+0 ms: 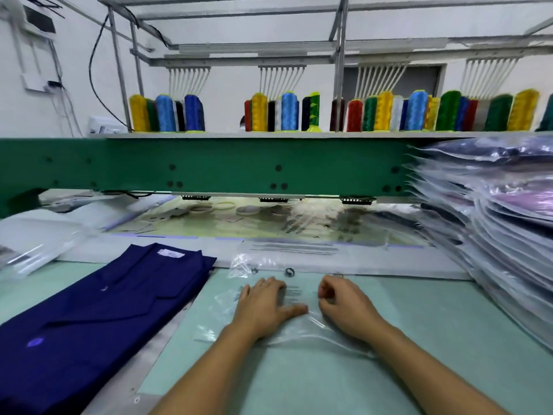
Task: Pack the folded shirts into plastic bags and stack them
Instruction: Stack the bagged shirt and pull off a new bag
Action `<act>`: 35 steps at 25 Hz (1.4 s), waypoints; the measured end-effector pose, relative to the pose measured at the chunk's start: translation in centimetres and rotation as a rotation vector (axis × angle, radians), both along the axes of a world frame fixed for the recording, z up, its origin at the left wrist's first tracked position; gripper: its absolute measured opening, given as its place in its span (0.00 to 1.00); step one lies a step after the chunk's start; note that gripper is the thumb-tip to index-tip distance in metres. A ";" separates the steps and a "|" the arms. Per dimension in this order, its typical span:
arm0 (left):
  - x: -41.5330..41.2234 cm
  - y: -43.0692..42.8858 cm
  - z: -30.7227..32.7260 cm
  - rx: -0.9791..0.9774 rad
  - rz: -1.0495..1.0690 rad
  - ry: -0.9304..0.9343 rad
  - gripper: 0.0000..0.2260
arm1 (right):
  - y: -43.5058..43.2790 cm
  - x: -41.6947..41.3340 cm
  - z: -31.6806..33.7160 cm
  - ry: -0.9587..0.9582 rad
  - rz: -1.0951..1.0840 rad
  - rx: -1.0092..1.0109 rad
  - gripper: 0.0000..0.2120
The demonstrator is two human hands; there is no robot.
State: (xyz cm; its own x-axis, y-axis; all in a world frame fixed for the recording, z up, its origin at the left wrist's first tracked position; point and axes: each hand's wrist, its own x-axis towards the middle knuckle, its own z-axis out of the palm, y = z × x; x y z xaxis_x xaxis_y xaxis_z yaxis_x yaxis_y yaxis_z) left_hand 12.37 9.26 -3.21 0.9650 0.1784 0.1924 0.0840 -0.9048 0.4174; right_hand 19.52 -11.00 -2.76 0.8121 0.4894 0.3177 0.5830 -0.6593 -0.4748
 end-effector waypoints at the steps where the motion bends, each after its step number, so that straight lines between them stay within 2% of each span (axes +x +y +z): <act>1: 0.4 0.2 -0.2 -0.011 -0.021 -0.044 0.28 | -1.3 0.3 -0.4 -0.009 0.006 -0.023 0.03; 3: 1.2 0.0 -0.1 -0.058 -0.083 -0.121 0.17 | -3.7 0.9 -1.2 -0.015 0.041 -0.020 0.02; 4: 1.6 -0.3 0.0 -0.074 -0.106 -0.145 0.14 | -4.7 1.0 -1.2 0.027 0.069 0.021 0.04; 6: 2.0 -1.0 -0.1 -0.078 -0.114 -0.166 0.10 | -6.0 0.9 -0.5 0.169 0.148 0.035 0.18; 8: 2.1 -0.7 -0.6 -0.113 -0.096 -0.180 0.09 | -6.5 0.2 0.7 0.316 0.261 -0.094 0.32; 9: 2.2 -0.2 -0.9 -0.160 -0.096 -0.183 0.08 | -6.5 -0.3 1.1 0.356 0.305 -0.175 0.35; 10: 2.1 0.2 -1.1 -0.221 -0.108 -0.182 0.08 | -6.5 -0.6 1.4 0.353 0.331 -0.234 0.35; 12: 2.0 0.8 -1.1 -0.303 -0.139 -0.195 0.08 | -6.2 -1.0 1.7 0.240 0.314 -0.218 0.25; 14: 1.8 0.8 -1.0 -0.261 -0.128 -0.229 0.08 | -5.7 -1.1 2.0 0.040 0.243 -0.100 0.10; 16: 1.4 0.1 -0.3 -0.146 -0.100 -0.316 0.06 | -5.2 -1.1 1.9 -0.118 0.179 0.017 0.05; 18: 0.8 -1.3 0.8 -0.118 -0.195 -0.439 0.04 | -4.8 -1.1 1.8 -0.187 0.126 0.085 0.05; 21: -0.3 -4.7 1.5 -0.073 -0.407 -0.464 0.10 | -4.2 -1.4 1.3 -0.195 0.129 0.181 0.05; 24: -0.3 -6.1 1.1 0.043 -0.335 -0.536 0.05 | -4.4 -1.4 1.2 -0.164 0.112 0.294 0.10; 26: -0.2 -5.7 1.0 0.007 -0.275 -0.555 0.04 | -4.7 -1.2 1.2 -0.228 0.083 0.299 0.10; 30: -0.5 -6.3 1.1 -0.017 -0.340 -0.630 0.08 | -4.2 -1.4 1.4 -0.241 0.117 0.354 0.09; 35: -0.4 -6.8 1.1 0.062 -0.287 -0.707 0.05 | -3.9 -1.6 1.3 -0.321 0.101 0.299 0.10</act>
